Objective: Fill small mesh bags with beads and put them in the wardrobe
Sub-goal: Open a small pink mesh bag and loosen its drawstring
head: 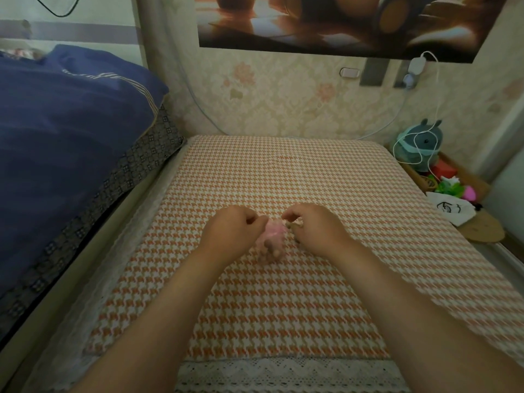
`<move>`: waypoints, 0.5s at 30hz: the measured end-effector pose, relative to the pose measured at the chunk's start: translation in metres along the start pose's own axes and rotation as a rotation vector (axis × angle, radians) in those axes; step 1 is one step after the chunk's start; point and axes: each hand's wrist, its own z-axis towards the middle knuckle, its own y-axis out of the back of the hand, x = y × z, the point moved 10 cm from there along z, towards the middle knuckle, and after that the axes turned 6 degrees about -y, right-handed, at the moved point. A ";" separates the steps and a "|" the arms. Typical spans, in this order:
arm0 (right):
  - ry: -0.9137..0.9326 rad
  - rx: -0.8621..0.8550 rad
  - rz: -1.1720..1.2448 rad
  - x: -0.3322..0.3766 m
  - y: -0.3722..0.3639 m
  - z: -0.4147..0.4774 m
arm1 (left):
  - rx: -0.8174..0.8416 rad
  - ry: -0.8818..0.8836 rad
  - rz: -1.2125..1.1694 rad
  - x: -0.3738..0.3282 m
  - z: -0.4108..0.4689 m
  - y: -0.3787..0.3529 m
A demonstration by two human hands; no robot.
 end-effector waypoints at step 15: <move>-0.009 0.044 -0.190 0.011 -0.034 0.011 | 0.114 -0.009 -0.068 0.000 -0.004 -0.009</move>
